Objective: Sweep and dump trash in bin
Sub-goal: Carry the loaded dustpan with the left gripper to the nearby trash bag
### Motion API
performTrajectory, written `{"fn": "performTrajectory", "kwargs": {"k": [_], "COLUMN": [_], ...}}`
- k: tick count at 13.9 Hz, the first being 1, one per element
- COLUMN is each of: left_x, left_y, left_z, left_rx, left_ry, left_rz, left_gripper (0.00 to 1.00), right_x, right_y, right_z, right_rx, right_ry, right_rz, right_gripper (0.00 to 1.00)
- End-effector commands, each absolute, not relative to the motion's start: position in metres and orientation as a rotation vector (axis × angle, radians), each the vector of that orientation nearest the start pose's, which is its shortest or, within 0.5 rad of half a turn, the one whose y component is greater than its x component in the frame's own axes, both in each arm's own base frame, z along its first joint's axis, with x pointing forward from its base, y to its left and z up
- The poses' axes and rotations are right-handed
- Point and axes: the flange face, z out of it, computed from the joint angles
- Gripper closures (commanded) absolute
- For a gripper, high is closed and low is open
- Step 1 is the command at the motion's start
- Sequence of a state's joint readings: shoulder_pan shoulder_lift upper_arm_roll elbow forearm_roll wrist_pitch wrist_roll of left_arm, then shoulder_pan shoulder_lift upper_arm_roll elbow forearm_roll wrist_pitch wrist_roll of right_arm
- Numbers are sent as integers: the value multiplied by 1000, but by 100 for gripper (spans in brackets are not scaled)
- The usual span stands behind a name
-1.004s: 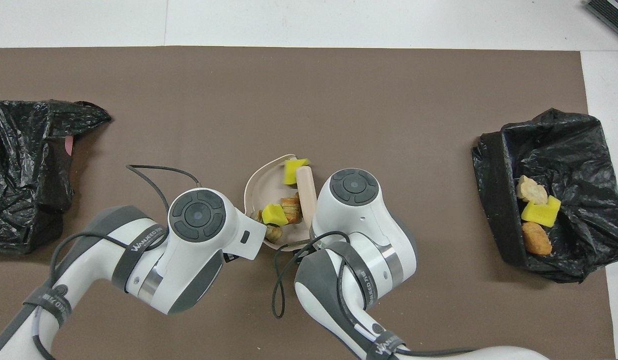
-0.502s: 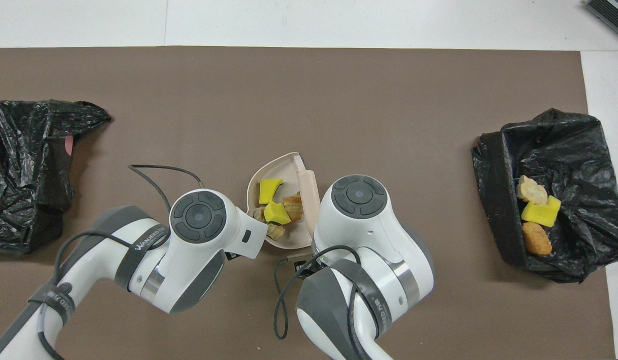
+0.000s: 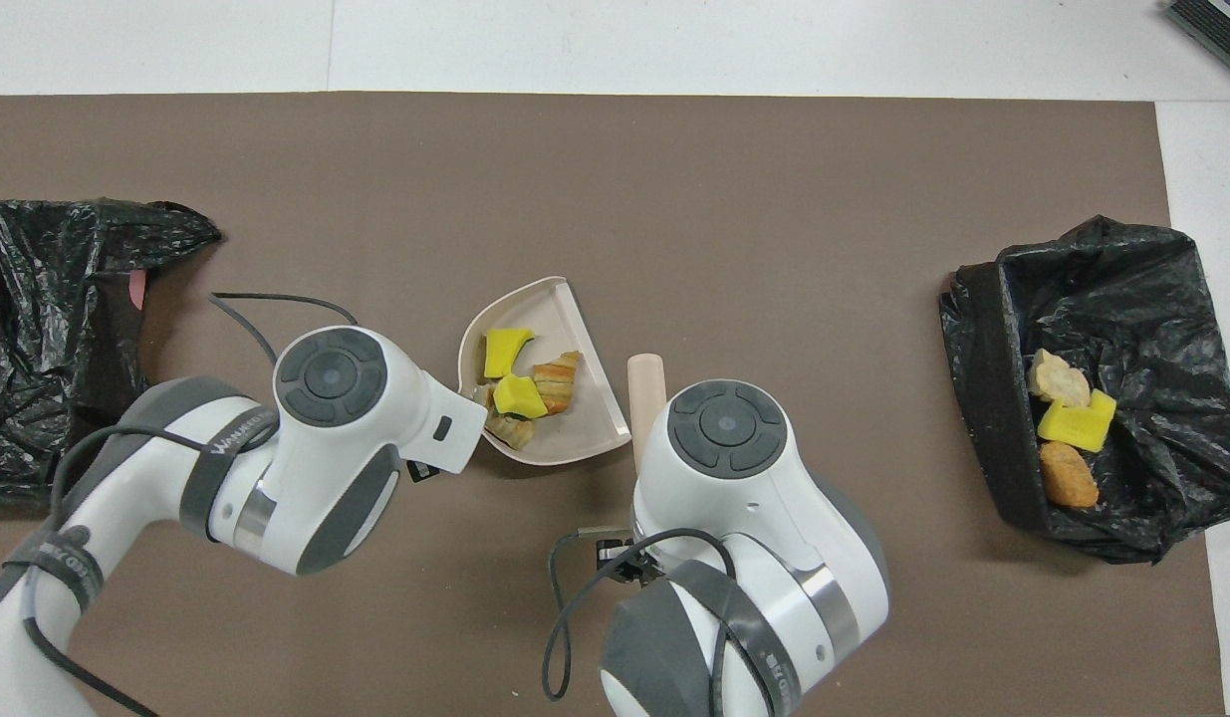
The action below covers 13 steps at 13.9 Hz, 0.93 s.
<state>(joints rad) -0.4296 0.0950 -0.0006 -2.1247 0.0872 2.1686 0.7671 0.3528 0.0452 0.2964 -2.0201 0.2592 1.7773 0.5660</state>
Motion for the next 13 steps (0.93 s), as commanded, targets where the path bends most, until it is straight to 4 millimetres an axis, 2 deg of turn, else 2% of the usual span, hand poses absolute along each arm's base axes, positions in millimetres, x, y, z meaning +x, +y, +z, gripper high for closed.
{"fn": "performTrajectory", "kwargs": {"k": [1, 2, 5, 6, 9, 12, 13], "left_x": [542, 555, 586, 592, 606, 612, 613], "left_y": [-181, -159, -97, -78, -30, 29, 49], "left_z": [383, 392, 407, 414, 441, 480, 488], "left_rx": [-2482, -2469, -2402, -2396, -2334, -2308, -2270], "left_ry": [1869, 1897, 2019, 2033, 2091, 2121, 2156], "left_rz": [84, 87, 26, 11, -9, -2, -10], "left_gripper": [100, 100, 100, 100, 100, 100, 100], "right_x": [395, 378, 366, 360, 345, 349, 348], "right_y": [333, 356, 384, 384, 363, 348, 349], "right_z": [407, 403, 381, 370, 353, 343, 343], "right_rx": [-3031, -3038, -3039, -3053, -3080, -3050, -3045], "right_ry": [63, 10, 68, 54, 28, -33, -19], "right_rz": [531, 536, 525, 568, 625, 666, 669], "right_gripper": [100, 100, 100, 100, 100, 100, 100]}}
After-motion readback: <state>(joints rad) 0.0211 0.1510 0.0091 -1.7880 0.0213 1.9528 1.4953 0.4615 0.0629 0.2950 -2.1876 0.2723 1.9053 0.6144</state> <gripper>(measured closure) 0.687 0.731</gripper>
